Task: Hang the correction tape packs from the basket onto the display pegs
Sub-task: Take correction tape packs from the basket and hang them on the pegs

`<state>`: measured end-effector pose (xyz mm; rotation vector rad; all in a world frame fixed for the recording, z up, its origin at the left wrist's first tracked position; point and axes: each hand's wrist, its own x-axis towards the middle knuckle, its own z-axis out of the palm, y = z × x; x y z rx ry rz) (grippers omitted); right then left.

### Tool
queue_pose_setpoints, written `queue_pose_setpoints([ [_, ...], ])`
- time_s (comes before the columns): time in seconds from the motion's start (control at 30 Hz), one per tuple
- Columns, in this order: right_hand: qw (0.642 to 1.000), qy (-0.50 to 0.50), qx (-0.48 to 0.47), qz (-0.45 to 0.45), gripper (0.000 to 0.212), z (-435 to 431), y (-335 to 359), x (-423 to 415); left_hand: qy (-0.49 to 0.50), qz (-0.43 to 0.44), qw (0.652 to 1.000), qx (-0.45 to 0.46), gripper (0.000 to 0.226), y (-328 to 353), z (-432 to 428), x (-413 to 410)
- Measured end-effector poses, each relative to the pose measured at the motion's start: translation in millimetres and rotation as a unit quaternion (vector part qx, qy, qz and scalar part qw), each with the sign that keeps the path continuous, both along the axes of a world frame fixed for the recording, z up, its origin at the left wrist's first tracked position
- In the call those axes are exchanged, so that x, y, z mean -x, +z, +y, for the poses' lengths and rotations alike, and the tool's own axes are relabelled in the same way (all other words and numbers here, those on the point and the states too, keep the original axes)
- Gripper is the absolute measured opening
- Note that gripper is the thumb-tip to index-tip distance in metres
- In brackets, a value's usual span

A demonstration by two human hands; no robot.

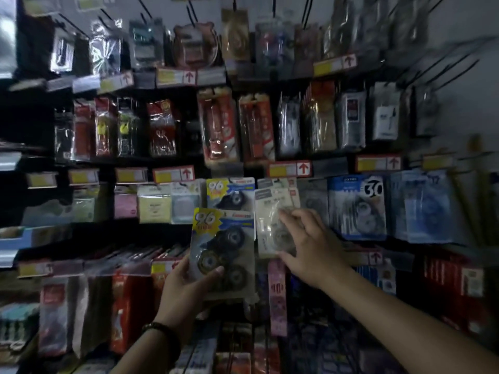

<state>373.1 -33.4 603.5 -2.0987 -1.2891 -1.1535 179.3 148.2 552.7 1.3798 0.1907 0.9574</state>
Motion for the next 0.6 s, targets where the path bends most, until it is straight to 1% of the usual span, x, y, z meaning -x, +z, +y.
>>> queue_pose_setpoints([
  [0.23,0.997,-0.073,0.014,-0.024,0.093,13.0,19.2,-27.8,-0.003,-0.005,1.0,0.005,0.038,11.5,9.2,-10.8],
  [0.4,0.995,-0.077,0.022,-0.059,0.092,17.4,17.7,-35.4,-0.003,-0.005,1.0,0.01,0.039,8.6,16.2,-15.8],
  [0.6,0.995,-0.07,-0.007,-0.07,0.092,18.6,20.9,-35.2,-0.013,-0.002,1.0,0.012,0.043,4.2,22.2,-19.3],
])
